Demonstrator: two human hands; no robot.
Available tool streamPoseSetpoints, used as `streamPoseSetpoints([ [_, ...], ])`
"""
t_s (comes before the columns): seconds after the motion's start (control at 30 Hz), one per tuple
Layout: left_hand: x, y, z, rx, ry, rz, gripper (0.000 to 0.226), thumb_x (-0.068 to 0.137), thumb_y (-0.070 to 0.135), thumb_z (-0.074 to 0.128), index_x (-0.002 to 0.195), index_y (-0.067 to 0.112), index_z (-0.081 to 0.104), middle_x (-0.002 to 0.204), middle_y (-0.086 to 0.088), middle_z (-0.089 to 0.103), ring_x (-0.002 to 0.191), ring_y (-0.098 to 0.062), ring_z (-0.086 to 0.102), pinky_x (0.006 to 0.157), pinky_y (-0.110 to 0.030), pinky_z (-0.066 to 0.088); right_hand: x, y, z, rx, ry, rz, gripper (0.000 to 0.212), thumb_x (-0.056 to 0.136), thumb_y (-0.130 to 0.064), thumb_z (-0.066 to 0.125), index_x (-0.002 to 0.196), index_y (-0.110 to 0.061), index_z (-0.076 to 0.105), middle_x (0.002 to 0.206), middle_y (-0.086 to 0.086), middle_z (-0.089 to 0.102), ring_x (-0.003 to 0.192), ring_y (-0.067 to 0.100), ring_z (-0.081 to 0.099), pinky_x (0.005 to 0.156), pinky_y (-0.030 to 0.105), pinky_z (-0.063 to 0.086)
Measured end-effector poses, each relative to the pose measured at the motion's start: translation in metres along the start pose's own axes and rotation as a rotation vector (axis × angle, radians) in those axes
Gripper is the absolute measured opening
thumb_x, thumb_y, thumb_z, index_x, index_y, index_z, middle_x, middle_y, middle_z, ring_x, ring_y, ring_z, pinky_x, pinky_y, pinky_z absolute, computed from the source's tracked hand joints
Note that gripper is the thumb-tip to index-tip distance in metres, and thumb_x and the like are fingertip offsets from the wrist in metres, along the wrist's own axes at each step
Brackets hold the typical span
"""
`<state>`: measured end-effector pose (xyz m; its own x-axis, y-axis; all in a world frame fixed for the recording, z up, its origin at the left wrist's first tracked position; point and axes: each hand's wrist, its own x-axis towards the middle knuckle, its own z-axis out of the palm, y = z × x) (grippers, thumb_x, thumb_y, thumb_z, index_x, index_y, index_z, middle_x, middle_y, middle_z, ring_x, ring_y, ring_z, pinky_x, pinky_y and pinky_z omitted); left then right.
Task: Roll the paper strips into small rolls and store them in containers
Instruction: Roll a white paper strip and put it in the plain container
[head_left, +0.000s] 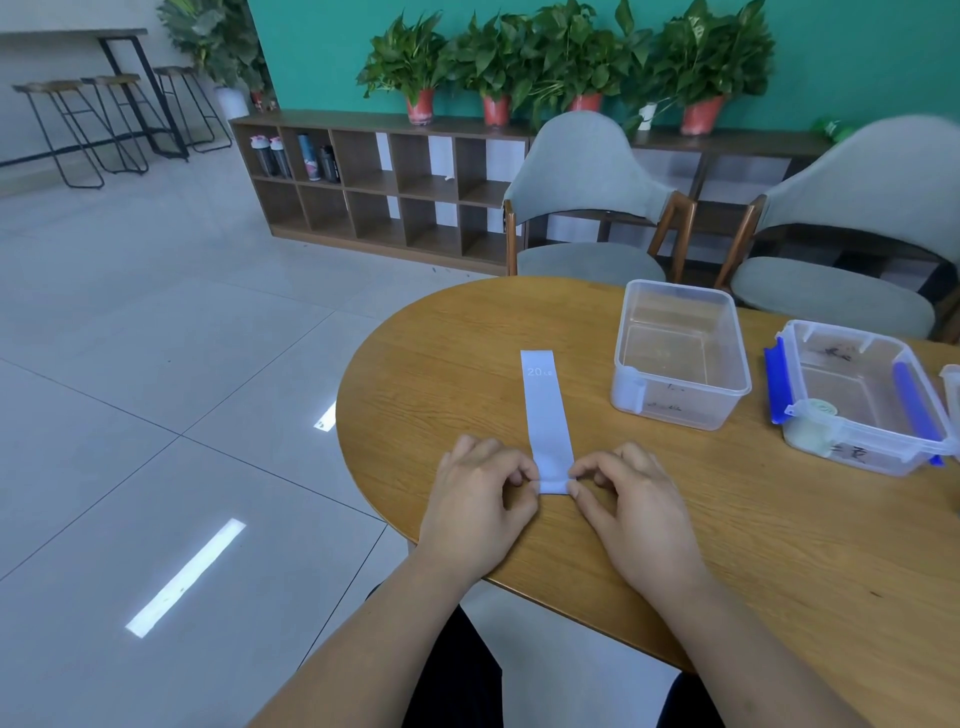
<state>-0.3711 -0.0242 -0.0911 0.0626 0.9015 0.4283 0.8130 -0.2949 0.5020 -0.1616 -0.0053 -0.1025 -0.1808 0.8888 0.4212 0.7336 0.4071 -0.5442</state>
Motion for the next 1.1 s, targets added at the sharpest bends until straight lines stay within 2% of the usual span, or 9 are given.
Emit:
streamPoseSetpoints([
  [0.17,-0.0005,-0.0009,0.0009,0.006,0.015,-0.005,0.002,0.088,0.038,0.070,0.090,0.038,0.071,0.082,0.018,0.056,0.094,-0.009,0.048,0.085,-0.035,0.045,0.0001,0.0010,-0.0002,0.010,0.001,-0.007,0.012,0.091,-0.033,0.078,0.094,-0.041,0.069,0.086,-0.018,0.047,0.088,0.008,0.051,0.078,0.036,0.049],
  [0.37,-0.0001,-0.0007,0.0014,0.016,0.003,-0.017,0.016,0.084,0.037,0.071,0.100,0.038,0.074,0.084,0.021,0.057,0.097,-0.007,0.048,0.087,-0.034,0.045,-0.0002,0.0032,0.0027,-0.027,0.003,-0.006,0.013,0.089,-0.037,0.079,0.100,-0.039,0.074,0.089,-0.019,0.048,0.090,0.008,0.052,0.080,0.036,0.051],
  [0.87,0.0003,-0.0010,0.0006,0.022,-0.009,-0.016,0.012,0.091,0.044,0.065,0.096,0.039,0.074,0.085,0.020,0.057,0.097,-0.008,0.048,0.085,-0.035,0.045,0.0008,0.0046,0.0052,-0.041,0.006,-0.008,0.004,0.094,-0.036,0.073,0.097,-0.037,0.074,0.090,-0.019,0.049,0.090,0.009,0.050,0.079,0.039,0.052],
  [1.1,0.0001,-0.0015,0.0002,0.006,-0.003,-0.006,0.008,0.091,0.039,0.069,0.099,0.039,0.067,0.087,0.020,0.056,0.097,-0.008,0.047,0.086,-0.037,0.045,0.0015,0.0008,0.0035,-0.056,0.017,-0.013,0.010,0.094,-0.033,0.073,0.102,-0.038,0.069,0.089,-0.017,0.049,0.089,0.009,0.050,0.079,0.038,0.050],
])
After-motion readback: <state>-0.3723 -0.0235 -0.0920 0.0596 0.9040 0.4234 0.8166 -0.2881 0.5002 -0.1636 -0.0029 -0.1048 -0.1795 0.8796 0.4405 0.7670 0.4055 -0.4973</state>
